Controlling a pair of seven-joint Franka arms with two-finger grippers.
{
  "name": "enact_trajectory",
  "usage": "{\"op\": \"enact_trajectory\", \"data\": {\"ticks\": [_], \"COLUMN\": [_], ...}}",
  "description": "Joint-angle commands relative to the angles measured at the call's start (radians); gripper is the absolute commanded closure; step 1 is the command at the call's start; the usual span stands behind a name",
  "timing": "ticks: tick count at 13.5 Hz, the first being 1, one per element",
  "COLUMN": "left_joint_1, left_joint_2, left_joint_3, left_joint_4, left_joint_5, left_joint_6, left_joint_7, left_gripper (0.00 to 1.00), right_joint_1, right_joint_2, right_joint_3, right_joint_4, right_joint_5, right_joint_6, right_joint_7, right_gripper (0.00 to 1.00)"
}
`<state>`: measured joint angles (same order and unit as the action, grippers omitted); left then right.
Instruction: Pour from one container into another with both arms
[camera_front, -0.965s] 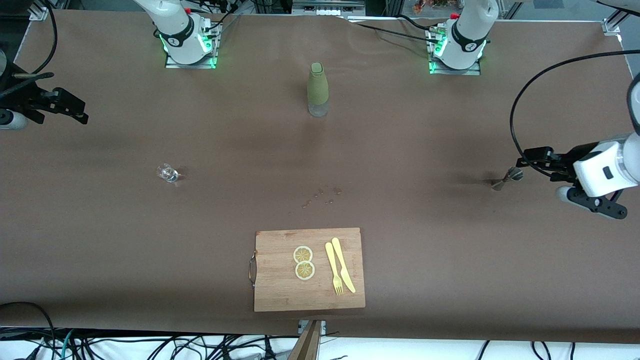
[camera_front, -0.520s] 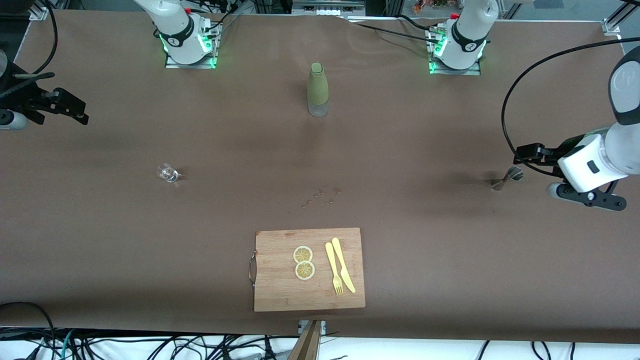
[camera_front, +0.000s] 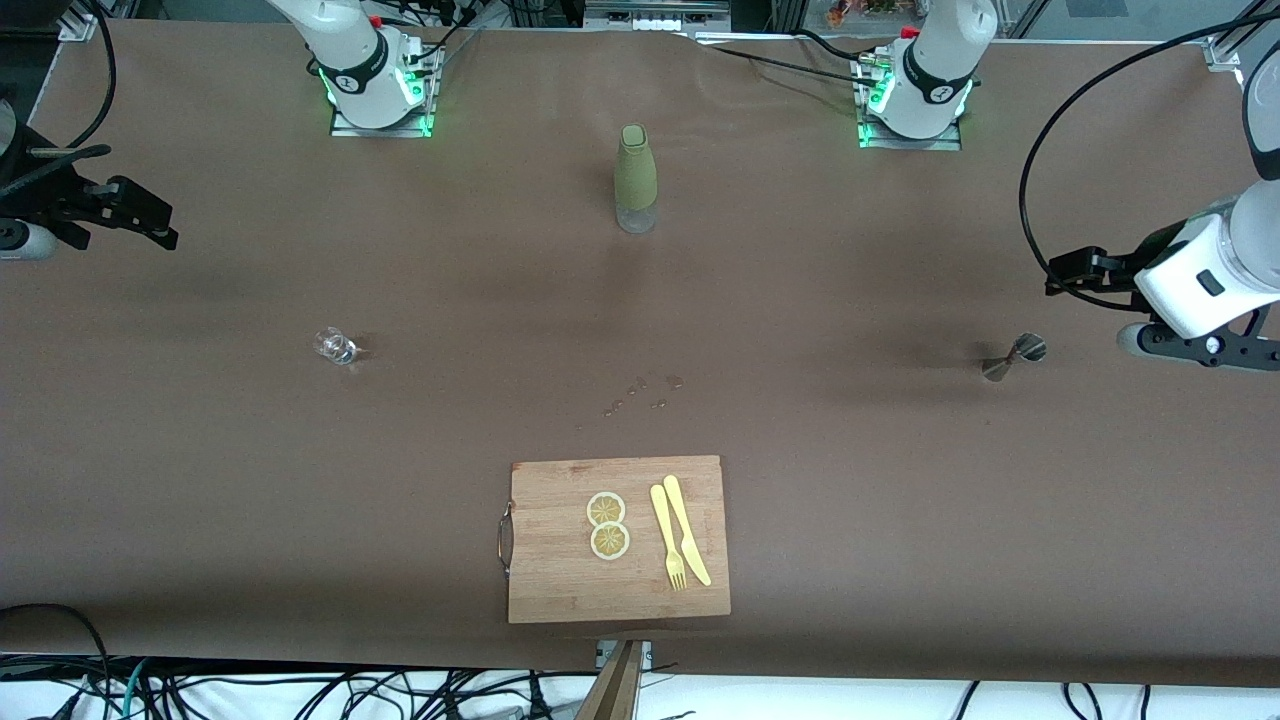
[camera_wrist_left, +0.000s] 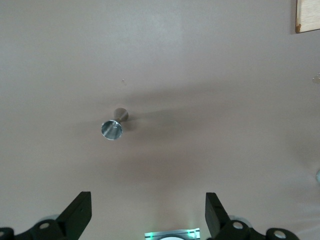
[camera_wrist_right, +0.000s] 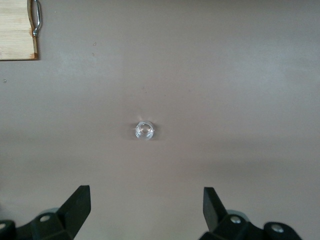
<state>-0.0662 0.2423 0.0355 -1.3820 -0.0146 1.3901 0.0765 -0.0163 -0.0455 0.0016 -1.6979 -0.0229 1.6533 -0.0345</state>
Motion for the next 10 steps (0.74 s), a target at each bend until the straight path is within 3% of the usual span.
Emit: {"op": "enact_trajectory", "data": {"ticks": [1,4,7,10], "left_joint_1": [0.049,0.058,0.069,0.129], "left_joint_2": [-0.151,-0.210,-0.195,-0.190], "left_joint_3": [-0.055,-0.060,-0.054,-0.094], "left_joint_4": [-0.228,-0.319,-0.309,-0.286], "left_joint_5": [0.024,0.025,0.028,0.082], "left_joint_6": [0.098,0.173,0.179,0.188], "left_joint_7": [-0.047,-0.047,-0.032,-0.029], "left_gripper": [0.00,0.00,0.00,0.00], "right_joint_1": [0.006,0.006,0.006,0.004], "right_joint_2": [0.000,0.000,0.000,-0.002], "right_joint_3": [0.003,0.003,0.003,0.003], "right_joint_4": [0.004,0.004,0.004,0.003], "right_joint_5": [-0.014,-0.014,-0.012,-0.014], "right_joint_6": [0.000,-0.003,-0.003,-0.001], "right_joint_7": [0.018,0.018,0.018,0.018], "right_gripper": [0.00,0.00,0.00,0.00]}}
